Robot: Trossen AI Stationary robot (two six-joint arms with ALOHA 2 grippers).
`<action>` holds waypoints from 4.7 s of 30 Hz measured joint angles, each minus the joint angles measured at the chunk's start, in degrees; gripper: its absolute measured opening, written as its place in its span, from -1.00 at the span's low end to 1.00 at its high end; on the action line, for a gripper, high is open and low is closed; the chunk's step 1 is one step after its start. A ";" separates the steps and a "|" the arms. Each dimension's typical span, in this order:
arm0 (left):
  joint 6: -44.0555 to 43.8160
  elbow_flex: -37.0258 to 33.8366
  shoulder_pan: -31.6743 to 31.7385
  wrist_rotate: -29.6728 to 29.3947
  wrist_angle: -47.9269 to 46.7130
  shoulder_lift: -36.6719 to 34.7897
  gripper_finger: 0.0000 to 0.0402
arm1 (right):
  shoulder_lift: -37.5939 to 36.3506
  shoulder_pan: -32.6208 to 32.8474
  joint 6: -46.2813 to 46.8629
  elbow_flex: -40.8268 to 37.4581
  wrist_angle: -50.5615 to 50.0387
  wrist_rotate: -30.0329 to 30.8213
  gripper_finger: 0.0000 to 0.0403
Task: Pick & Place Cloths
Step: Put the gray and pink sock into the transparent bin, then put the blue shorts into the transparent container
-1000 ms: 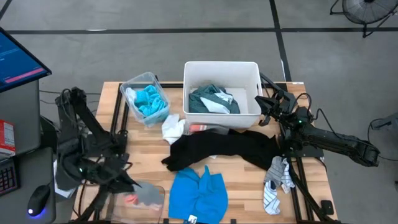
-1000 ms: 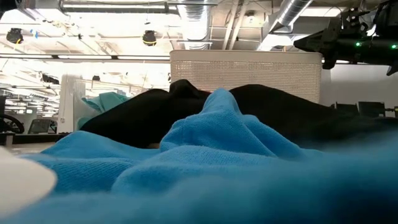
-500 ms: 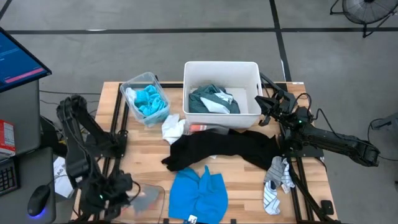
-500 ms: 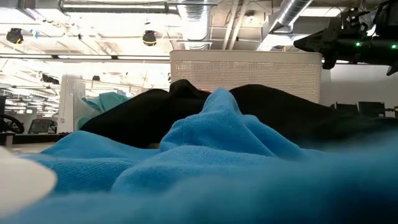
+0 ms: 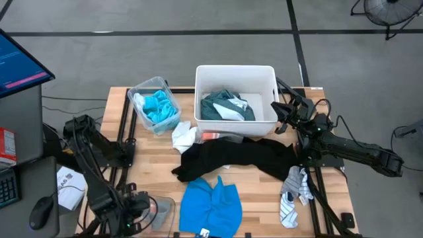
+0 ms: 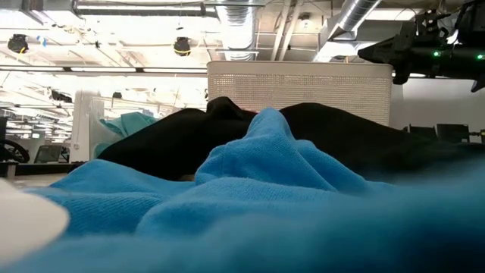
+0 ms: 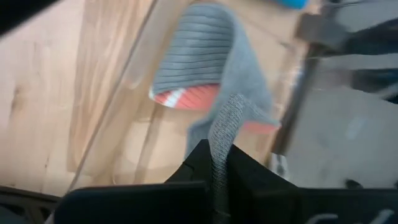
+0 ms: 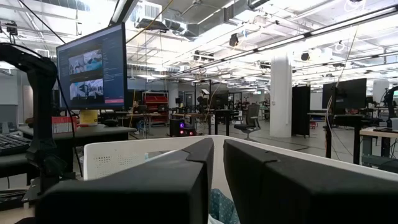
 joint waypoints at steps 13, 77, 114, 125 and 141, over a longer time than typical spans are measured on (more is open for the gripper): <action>-1.12 -1.73 1.18 0.31 3.66 -3.73 -0.30 | 0.00 -0.02 -0.02 -0.02 0.00 0.00 -0.81; 67.31 -1.29 33.68 -8.98 62.33 31.92 0.08 | 0.00 0.00 0.00 -0.02 0.00 0.00 -0.81; 99.56 -10.34 62.02 -57.79 59.43 -43.04 -0.98 | 0.01 -0.02 -0.01 -0.01 0.00 0.00 -0.81; 82.65 -28.87 75.18 -59.26 59.87 -46.59 -0.98 | 0.00 -0.02 -0.02 0.00 0.00 0.00 -0.81; 66.24 -38.10 79.84 -62.01 60.33 -39.95 -0.92 | 0.00 -0.01 -0.02 -0.02 -0.01 0.00 -0.81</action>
